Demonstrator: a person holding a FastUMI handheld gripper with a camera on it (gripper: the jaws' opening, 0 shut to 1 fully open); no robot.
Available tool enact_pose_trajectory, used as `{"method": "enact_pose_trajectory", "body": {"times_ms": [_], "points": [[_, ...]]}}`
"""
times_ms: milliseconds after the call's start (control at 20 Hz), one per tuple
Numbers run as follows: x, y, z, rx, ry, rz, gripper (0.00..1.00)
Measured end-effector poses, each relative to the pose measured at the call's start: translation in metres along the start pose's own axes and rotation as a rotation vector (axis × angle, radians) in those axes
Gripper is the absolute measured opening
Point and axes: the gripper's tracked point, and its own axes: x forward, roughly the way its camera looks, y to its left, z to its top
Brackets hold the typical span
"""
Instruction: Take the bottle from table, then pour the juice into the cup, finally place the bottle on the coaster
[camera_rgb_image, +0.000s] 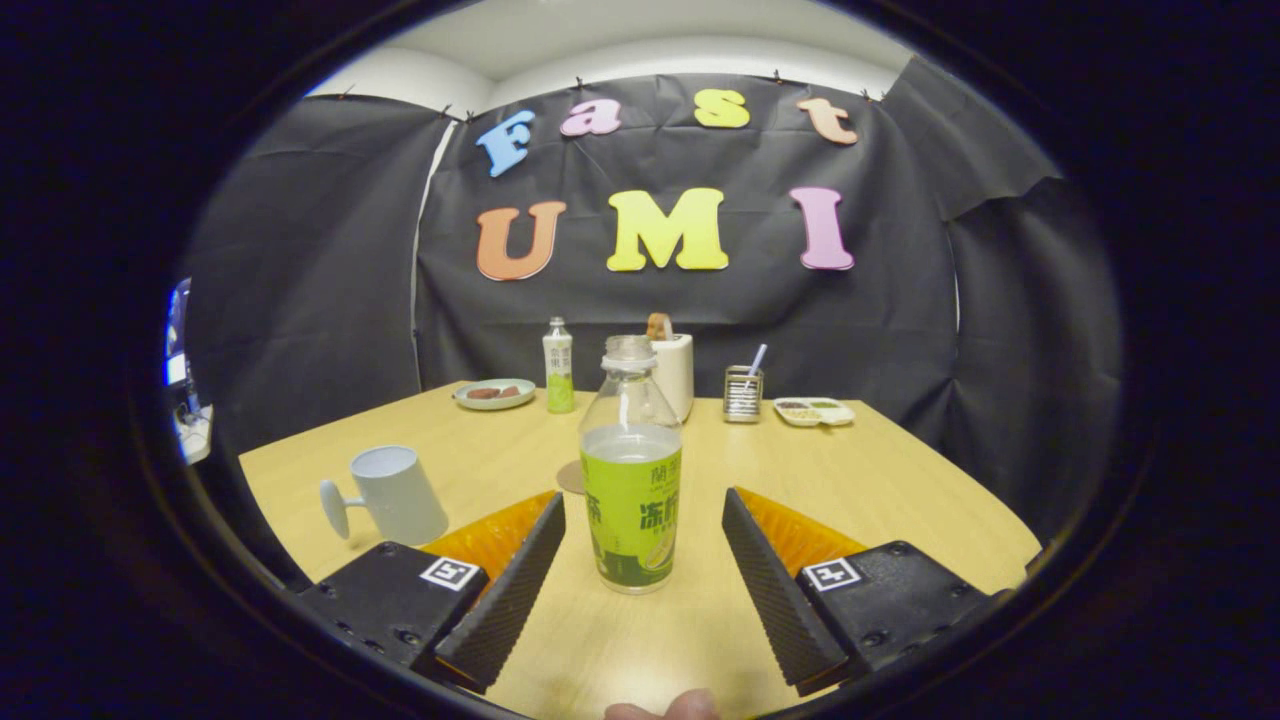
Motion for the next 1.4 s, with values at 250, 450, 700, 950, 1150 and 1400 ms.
{"method": "enact_pose_trajectory", "body": {"times_ms": [250, 450, 700, 950, 1150, 1400], "points": [[0.016, 0.0, -0.005, -0.006, 0.03, -0.038, 1.0], [0.033, 0.006, -0.008, 0.005, 0.04, -0.039, 1.0], [0.052, 0.009, -0.006, 0.043, 0.053, -0.046, 1.0], [0.056, 0.01, -0.008, 0.18, 0.071, -0.019, 1.0], [0.066, 0.012, -0.004, 0.178, 0.074, -0.023, 0.87], [0.062, 0.017, 0.003, 0.111, 0.074, -0.017, 0.81]]}}
